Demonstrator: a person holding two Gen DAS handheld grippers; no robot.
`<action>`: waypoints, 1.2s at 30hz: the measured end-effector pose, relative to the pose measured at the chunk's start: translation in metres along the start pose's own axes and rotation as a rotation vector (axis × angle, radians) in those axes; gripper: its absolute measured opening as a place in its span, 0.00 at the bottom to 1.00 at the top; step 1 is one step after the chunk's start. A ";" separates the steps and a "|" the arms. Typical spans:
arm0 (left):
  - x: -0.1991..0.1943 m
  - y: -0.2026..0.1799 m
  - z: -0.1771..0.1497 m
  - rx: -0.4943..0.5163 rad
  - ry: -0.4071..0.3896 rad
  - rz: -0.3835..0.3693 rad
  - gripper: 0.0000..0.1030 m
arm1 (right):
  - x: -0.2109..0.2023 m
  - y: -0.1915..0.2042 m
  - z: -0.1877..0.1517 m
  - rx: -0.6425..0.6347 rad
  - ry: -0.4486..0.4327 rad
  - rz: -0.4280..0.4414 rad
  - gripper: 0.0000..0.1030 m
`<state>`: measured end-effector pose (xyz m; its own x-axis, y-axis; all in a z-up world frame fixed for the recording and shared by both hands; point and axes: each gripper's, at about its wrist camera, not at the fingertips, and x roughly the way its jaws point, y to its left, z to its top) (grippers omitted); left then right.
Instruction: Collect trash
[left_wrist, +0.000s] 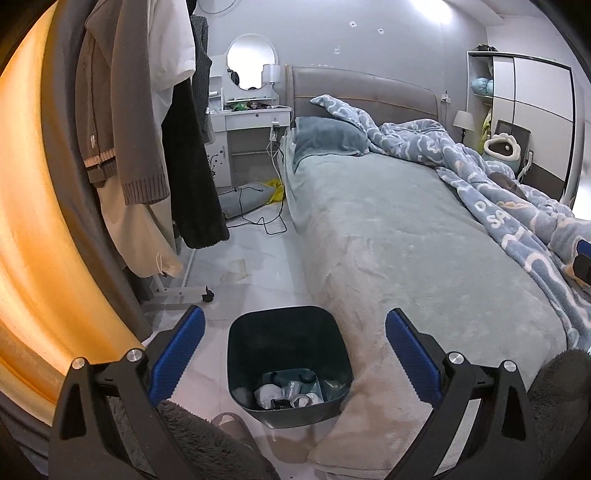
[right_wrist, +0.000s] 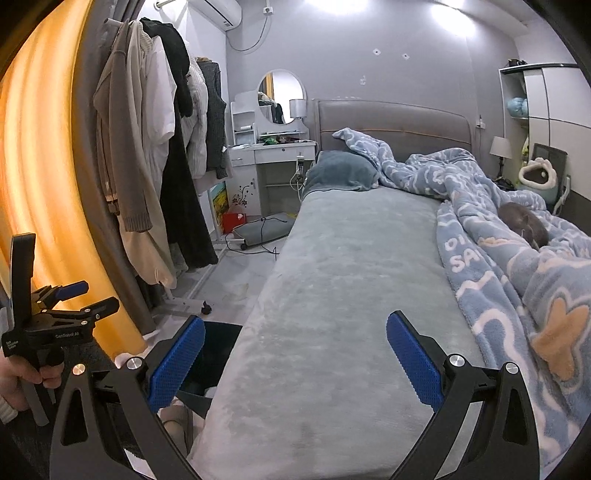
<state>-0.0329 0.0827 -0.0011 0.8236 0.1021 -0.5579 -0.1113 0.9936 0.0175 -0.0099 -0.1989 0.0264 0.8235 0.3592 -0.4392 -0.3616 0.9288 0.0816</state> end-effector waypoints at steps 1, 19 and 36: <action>0.000 0.000 0.000 0.001 -0.001 -0.001 0.97 | 0.000 -0.001 0.000 -0.002 0.001 0.002 0.97; 0.001 0.005 0.000 -0.014 0.001 0.005 0.97 | 0.000 0.002 -0.001 0.002 0.004 0.002 0.97; 0.001 0.007 0.001 -0.015 0.002 0.004 0.97 | 0.001 0.004 0.000 0.002 0.005 0.001 0.97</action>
<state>-0.0321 0.0898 -0.0012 0.8218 0.1062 -0.5598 -0.1232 0.9924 0.0074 -0.0107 -0.1953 0.0262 0.8210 0.3593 -0.4437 -0.3613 0.9287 0.0835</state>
